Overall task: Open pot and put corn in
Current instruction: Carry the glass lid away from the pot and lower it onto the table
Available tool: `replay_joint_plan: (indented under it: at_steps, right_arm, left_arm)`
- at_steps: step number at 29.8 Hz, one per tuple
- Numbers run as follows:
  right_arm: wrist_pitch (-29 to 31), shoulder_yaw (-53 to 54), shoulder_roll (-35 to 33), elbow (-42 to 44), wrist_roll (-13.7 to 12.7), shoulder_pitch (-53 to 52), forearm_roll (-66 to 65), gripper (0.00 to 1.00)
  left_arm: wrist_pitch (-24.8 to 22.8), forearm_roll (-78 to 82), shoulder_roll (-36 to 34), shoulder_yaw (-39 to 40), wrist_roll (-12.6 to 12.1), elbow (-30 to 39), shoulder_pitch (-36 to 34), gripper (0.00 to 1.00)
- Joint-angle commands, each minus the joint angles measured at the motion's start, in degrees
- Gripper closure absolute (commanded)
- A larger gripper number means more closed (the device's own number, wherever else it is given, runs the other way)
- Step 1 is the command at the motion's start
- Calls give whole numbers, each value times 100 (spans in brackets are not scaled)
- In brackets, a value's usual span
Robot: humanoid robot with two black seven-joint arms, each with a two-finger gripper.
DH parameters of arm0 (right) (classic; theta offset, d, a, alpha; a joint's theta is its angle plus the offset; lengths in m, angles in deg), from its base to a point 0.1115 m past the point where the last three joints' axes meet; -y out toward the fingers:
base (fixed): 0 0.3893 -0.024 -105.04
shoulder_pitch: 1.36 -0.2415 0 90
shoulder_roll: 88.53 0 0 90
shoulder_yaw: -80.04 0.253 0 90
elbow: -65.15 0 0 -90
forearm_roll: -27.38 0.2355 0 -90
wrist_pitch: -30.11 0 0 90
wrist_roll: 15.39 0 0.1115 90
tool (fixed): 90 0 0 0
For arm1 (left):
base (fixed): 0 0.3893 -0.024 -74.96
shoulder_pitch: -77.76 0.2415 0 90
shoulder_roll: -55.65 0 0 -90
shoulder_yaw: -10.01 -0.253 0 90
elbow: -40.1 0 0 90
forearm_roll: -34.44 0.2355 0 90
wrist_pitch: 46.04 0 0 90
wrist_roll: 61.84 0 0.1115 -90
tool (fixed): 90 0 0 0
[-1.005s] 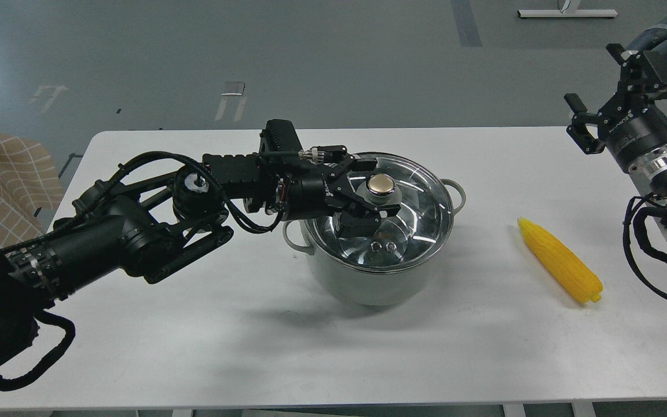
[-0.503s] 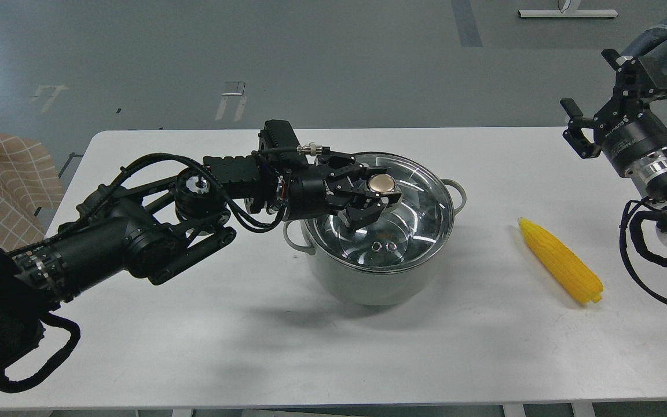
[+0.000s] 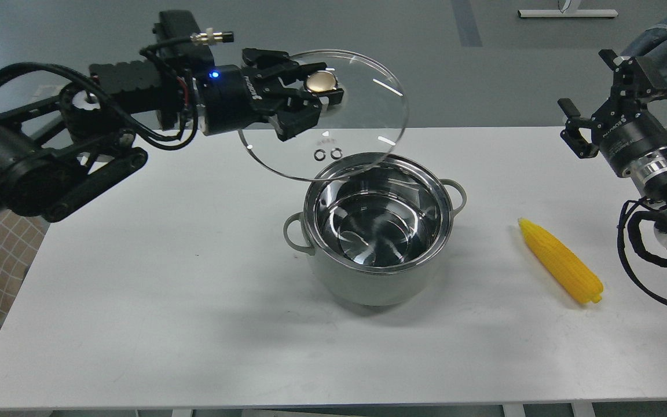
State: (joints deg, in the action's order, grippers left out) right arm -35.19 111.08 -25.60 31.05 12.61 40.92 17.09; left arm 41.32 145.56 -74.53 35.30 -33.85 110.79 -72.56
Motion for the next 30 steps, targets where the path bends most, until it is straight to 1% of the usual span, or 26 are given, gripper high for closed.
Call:
replay_joint_plan:
  at_steps: [1, 2, 4, 5, 7, 10, 11, 14, 16, 18, 20, 22, 24, 26, 30]
  right_arm:
    - [-1, -19, -1, 0, 0, 9, 1, 0]
    - [-1, -19, 8, 0, 0, 35, 1, 0]
    - [-1, -10, 8, 0, 0, 62, 1, 0]
    - [-1, -19, 8, 9, 0, 71, 1, 0]
    - [-1, -19, 8, 9, 0, 80, -8, 0]
    - [-1, -19, 8, 0, 0, 80, -8, 0]
    - [-1, -19, 17, 0, 0, 80, -8, 0]
    - [-1, -19, 17, 0, 0, 71, 1, 0]
    - [-1, -19, 17, 0, 0, 79, 1, 0]
    - [-1, -19, 8, 0, 0, 88, 1, 0]
    - [-1, -19, 8, 0, 0, 123, 1, 0]
    - [-1, -19, 8, 0, 0, 132, 1, 0]
    - [-1, -19, 8, 0, 0, 132, 1, 0]
    - [-1, -19, 8, -9, 0, 150, 1, 0]
    - [-1, -10, 8, 0, 0, 194, -8, 0]
  left_arm:
    - [220, -214, -877, -84, 1, 23, 99, 100]
    - [403, -249, -1122, -120, 1, 23, 247, 100]
    - [580, -258, -1317, -120, 1, 23, 528, 100]
    - [720, -258, -1440, -59, 1, 23, 835, 100]
    - [853, -267, -1537, -32, 1, 23, 1231, 100]
    - [1073, -293, -1555, -32, 1, -73, 1742, 100]
    - [1221, -302, -1546, -23, 1, -108, 1987, 100]
    - [1485, -302, -1503, 64, 1, -213, 2427, 100]
    - [1582, -311, -1467, 126, 1, -415, 2586, 100]
    - [1889, -311, -1336, 152, 1, -732, 2823, 100]
    - [2381, -319, -1195, 144, 1, -1048, 3034, 100]
    - [2636, -319, -1134, 91, 1, -1276, 3157, 100]
    - [2786, -328, -1072, 91, 1, -1374, 3254, 100]
    - [3065, -363, -862, 91, 1, -1663, 3438, 100]
    - [3065, -512, -685, 38, 1, -1980, 3536, 100]
